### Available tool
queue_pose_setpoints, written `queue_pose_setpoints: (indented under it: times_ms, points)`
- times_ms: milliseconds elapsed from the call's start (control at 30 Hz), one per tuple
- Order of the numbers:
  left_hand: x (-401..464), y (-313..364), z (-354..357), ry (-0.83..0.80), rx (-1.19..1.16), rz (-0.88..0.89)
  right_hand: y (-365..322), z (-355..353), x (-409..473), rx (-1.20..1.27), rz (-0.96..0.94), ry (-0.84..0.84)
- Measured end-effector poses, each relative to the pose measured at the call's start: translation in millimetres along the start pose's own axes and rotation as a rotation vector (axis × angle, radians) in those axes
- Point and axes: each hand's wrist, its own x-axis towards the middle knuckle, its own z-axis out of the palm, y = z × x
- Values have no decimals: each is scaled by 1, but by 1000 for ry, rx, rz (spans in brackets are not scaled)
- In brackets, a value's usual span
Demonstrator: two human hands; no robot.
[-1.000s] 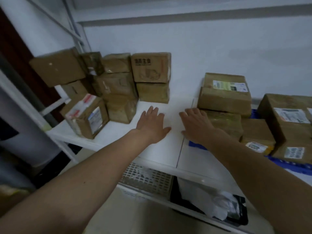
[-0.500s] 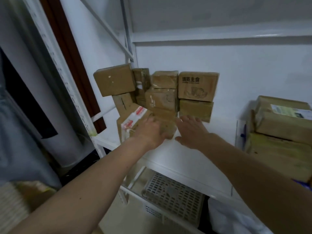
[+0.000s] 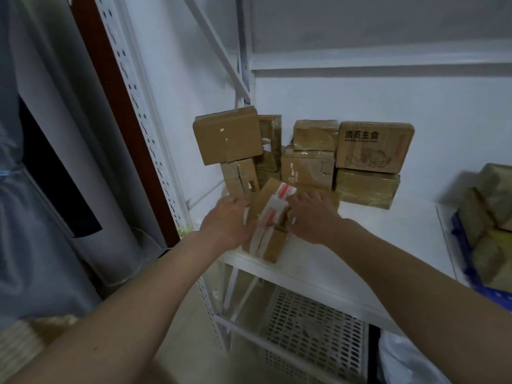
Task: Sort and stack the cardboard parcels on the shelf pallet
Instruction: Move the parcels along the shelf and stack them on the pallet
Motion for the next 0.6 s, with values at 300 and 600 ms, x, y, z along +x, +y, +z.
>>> queue_pose_setpoints:
  times_ms: [300, 600]
  points:
    - [38, -67, -6, 1, 20, -6, -37, -6, 50, -95, 21, 20]
    - [115, -115, -21, 103, -171, -173, -34, -21, 144, 140, 107, 125]
